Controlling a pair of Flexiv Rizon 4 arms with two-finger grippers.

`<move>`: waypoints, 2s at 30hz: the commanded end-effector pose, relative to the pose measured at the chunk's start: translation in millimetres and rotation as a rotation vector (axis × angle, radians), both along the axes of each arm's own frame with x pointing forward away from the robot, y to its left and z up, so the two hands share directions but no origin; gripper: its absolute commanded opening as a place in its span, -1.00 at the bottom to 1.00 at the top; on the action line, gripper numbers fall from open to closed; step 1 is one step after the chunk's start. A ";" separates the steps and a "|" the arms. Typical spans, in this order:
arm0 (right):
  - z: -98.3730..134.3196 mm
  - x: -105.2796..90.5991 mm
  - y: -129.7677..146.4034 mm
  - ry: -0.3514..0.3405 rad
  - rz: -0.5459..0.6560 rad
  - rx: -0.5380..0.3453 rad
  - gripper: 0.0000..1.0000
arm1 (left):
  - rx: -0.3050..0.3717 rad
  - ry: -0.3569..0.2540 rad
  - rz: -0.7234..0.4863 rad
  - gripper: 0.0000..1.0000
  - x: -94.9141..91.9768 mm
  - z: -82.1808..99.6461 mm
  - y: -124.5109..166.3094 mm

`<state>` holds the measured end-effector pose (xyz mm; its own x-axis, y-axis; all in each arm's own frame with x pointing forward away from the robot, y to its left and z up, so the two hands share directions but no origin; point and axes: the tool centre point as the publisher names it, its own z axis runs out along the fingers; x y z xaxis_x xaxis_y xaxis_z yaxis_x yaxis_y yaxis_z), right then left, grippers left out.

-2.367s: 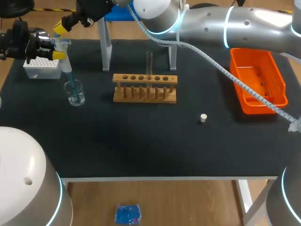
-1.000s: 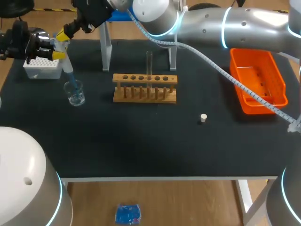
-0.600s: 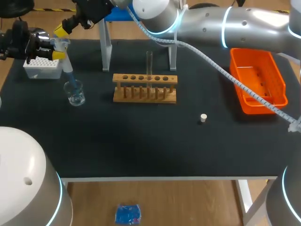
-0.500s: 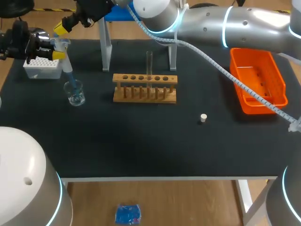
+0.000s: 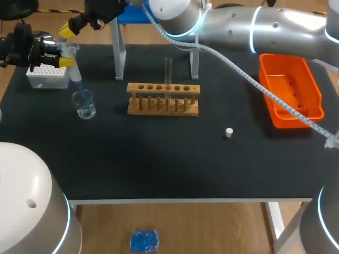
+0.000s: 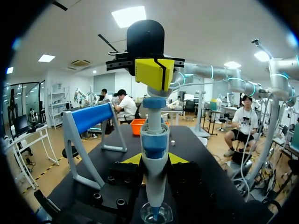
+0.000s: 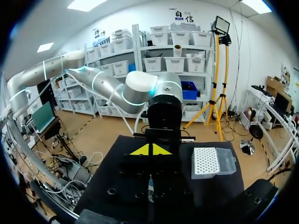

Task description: Invert the test tube, pick up the pipette, mount the tip to pipette, aspirate from beaker and dispense into the tube, eject the tip, return the pipette, and cap with the stopper.

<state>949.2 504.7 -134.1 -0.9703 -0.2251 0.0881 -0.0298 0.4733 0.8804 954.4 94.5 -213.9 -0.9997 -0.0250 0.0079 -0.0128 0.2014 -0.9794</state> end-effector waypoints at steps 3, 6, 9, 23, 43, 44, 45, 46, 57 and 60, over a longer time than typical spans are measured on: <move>-2.6 5.9 4.7 0.005 0.006 -0.009 -1.00 | 0.000 0.000 -0.004 -1.00 1.0 0.2 0.9; -4.0 6.6 5.2 0.007 0.007 -0.013 -1.00 | 0.000 0.000 -0.004 -1.00 1.0 0.2 0.9; -5.3 6.7 5.2 0.008 0.009 -0.017 -1.00 | 0.000 0.000 -0.004 -1.00 1.0 0.2 0.9; -15.0 6.0 3.2 0.018 0.009 -0.038 -1.00 | 0.000 0.000 -0.004 -1.00 1.0 0.2 0.9; -30.0 3.6 0.9 0.038 0.008 -0.062 -1.00 | 0.000 0.000 -0.004 -1.00 1.0 0.2 0.9; -30.3 3.6 0.8 0.039 0.008 -0.063 -1.00 | 0.000 0.000 -0.004 -1.00 1.0 0.2 0.9; -30.7 3.7 0.7 0.040 0.008 -0.063 -1.00 | 0.000 0.000 -0.004 -1.00 1.0 0.2 0.9; -31.0 3.7 0.6 0.041 0.007 -0.064 -1.00 | 0.000 0.000 -0.004 -1.00 1.0 0.2 0.9; -21.0 3.4 -0.5 0.028 0.009 -0.047 -1.00 | 0.000 0.000 -0.004 -1.00 1.0 0.2 0.9; -9.0 2.5 -0.6 0.009 0.015 -0.028 -1.00 | 0.000 0.000 -0.004 -1.00 1.0 0.2 0.9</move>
<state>951.8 506.5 -146.5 -0.9654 -0.2367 0.1090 -0.0240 0.4972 0.8673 954.8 94.5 -214.8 -0.9996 -0.0260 0.0079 -0.0129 0.2015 -0.9794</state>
